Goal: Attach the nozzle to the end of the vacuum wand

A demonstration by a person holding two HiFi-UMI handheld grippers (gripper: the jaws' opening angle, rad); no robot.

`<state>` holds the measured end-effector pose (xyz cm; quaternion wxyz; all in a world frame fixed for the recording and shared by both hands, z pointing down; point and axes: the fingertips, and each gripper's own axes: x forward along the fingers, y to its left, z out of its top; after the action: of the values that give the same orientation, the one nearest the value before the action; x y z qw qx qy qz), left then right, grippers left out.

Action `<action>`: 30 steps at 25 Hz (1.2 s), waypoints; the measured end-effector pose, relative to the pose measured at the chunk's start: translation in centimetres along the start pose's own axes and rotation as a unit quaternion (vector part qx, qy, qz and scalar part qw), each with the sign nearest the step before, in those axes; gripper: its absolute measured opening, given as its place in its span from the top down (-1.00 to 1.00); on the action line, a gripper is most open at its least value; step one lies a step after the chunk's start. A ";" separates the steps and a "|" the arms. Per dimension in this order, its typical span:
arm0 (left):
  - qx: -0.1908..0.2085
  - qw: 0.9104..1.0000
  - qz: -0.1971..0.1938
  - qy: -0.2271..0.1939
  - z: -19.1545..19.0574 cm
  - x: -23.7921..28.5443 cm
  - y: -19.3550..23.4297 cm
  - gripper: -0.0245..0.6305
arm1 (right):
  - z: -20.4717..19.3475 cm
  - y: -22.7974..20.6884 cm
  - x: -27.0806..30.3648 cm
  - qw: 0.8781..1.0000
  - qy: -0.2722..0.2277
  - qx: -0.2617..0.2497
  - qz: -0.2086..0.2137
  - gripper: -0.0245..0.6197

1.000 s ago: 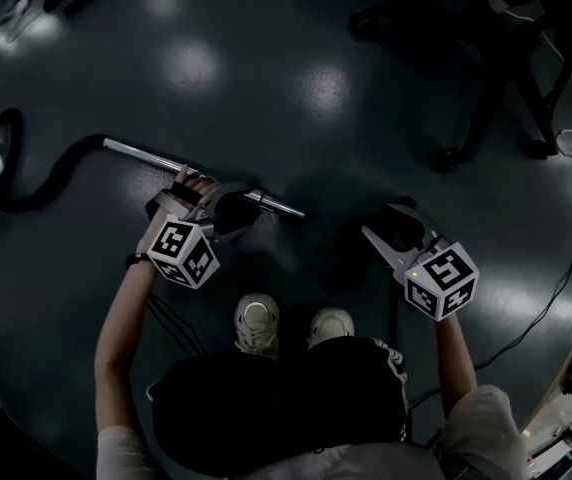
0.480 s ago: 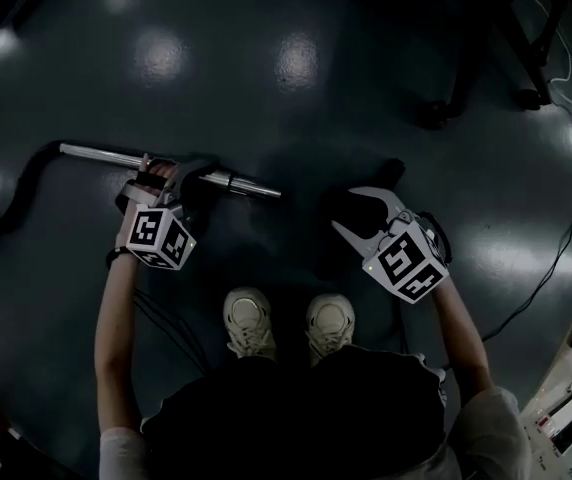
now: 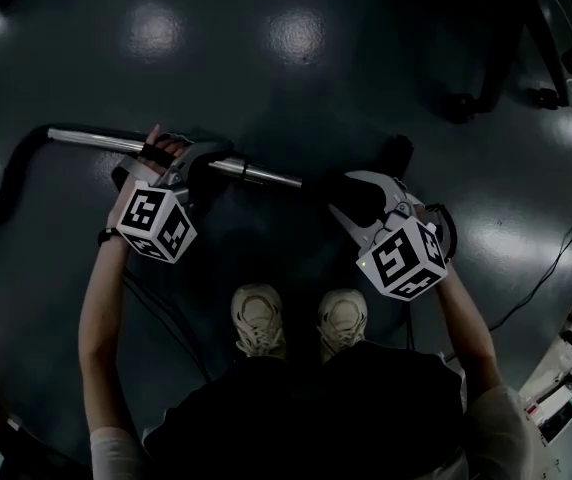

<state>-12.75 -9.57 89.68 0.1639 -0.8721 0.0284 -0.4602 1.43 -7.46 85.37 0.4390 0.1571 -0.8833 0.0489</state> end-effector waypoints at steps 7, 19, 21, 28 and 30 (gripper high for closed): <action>-0.012 1.000 -0.010 -0.018 1.2 -1.5 0.0 0.29 | 2.4 1.9 0.4 0.997 -0.060 -0.009 0.055 0.40; -0.020 1.000 -0.011 -0.008 2.1 -1.4 0.1 0.29 | 3.2 2.0 0.2 0.993 -0.088 0.021 0.072 0.42; -0.022 1.000 -0.014 -0.008 2.4 -1.3 0.3 0.29 | 3.6 1.8 0.6 0.995 -0.073 0.018 0.065 0.42; -0.027 0.999 -0.017 -0.029 4.4 -0.5 0.4 0.31 | 5.3 1.8 2.3 0.997 -0.046 0.020 0.051 0.44; -0.027 0.999 -0.015 -0.033 4.7 -0.4 0.3 0.31 | 5.2 1.8 2.2 0.997 -0.051 0.023 0.054 0.43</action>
<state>-9.14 -8.59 86.78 0.1341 -0.8912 0.0222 -0.4327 -4.36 -7.49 84.06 0.3863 0.1219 -0.9103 0.0846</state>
